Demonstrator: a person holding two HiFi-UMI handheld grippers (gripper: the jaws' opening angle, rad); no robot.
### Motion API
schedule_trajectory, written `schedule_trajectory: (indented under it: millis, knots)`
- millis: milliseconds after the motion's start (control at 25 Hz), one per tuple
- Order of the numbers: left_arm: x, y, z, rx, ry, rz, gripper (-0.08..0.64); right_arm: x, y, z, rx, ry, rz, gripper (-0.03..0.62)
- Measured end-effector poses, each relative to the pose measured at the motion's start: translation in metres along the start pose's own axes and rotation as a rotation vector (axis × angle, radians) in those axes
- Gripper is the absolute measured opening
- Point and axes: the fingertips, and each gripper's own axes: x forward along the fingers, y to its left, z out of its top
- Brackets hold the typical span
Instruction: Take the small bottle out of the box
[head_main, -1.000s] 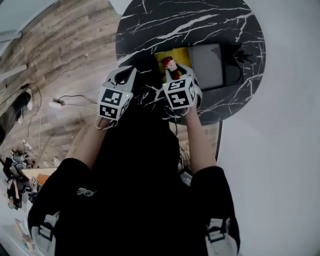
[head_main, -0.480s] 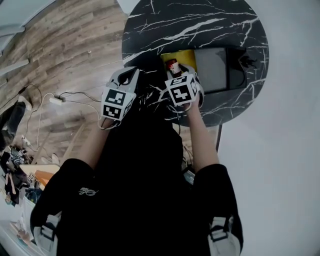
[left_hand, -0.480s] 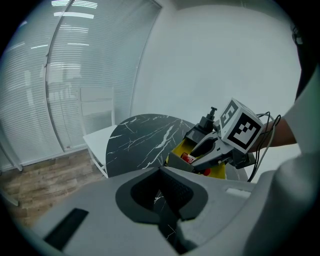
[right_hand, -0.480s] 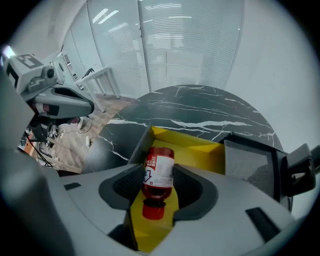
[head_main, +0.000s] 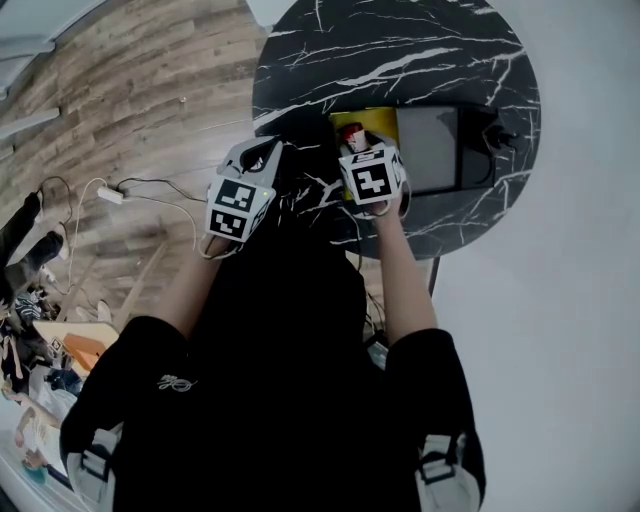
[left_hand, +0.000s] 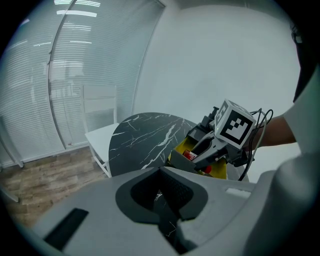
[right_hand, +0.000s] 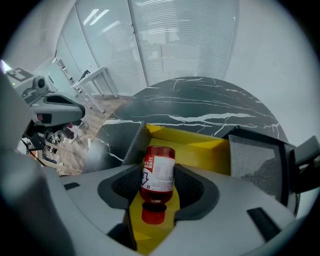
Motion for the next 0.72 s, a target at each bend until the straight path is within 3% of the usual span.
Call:
schedule_trajectory:
  millis: [200, 440, 720]
  knots:
    - [0.004, 0.000, -0.003, -0.001, 0.017, -0.010, -0.002, 0.005, 0.001, 0.000, 0.075, 0.012, 0.043, 0.198]
    - [0.011, -0.008, -0.008, 0.025, 0.039, -0.041, -0.002, 0.005, 0.005, 0.000, 0.076, 0.005, 0.065, 0.196]
    - [0.017, -0.019, 0.004, 0.084, 0.046, -0.088, -0.002, -0.003, 0.000, -0.006, 0.124, -0.059, -0.005, 0.192]
